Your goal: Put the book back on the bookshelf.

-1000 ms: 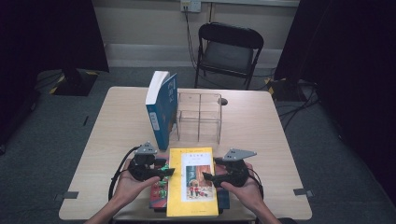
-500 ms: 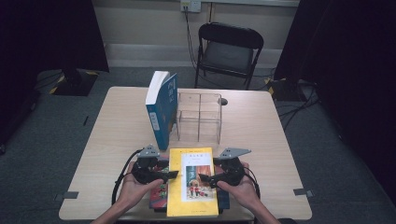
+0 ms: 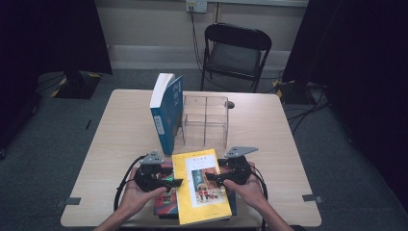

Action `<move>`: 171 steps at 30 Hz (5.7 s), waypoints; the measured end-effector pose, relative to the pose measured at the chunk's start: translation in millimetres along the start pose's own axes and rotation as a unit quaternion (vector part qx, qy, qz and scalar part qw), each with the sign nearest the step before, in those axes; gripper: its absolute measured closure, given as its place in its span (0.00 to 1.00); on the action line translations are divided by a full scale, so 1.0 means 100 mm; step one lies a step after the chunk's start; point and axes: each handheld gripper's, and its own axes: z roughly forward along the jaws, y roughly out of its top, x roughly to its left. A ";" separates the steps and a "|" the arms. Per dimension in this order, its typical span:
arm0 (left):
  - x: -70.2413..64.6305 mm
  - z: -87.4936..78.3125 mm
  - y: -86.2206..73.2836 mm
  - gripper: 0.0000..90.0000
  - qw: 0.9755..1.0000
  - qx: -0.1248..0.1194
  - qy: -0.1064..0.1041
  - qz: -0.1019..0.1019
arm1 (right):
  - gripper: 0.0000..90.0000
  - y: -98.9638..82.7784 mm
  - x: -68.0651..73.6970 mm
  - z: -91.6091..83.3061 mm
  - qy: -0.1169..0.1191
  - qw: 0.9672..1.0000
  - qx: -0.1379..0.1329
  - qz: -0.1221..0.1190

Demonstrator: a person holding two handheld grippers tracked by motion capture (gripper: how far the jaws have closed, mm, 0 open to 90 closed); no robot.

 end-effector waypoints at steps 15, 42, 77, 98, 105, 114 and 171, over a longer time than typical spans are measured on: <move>0.02 0.05 -0.03 0.33 1.000 -0.016 0.000 -0.004 | 0.15 0.07 -0.05 0.15 -0.008 0.999 0.001 0.047; 0.01 0.07 -0.01 0.31 1.000 -0.014 0.001 -0.007 | 0.43 -0.02 0.07 -0.12 0.054 0.996 -0.015 0.075; -0.03 0.15 0.06 0.28 1.000 -0.009 -0.015 -0.006 | 0.80 0.07 0.02 -0.08 0.117 0.990 -0.010 0.084; 0.03 0.20 0.13 0.25 0.993 -0.013 -0.084 -0.084 | 0.85 0.13 0.23 -0.24 0.123 0.990 -0.032 0.062; -0.01 0.13 0.18 0.34 0.995 -0.021 -0.075 -0.065 | 0.86 0.16 0.22 -0.25 0.112 0.992 -0.001 0.056; -0.11 0.15 0.24 0.51 0.991 -0.043 -0.104 -0.070 | 0.86 0.20 0.28 -0.24 0.118 0.992 -0.004 0.051; -0.62 -0.42 0.80 0.80 0.976 -0.188 -0.032 0.103 | 0.54 0.42 -0.01 -0.89 0.044 0.988 -0.146 -0.017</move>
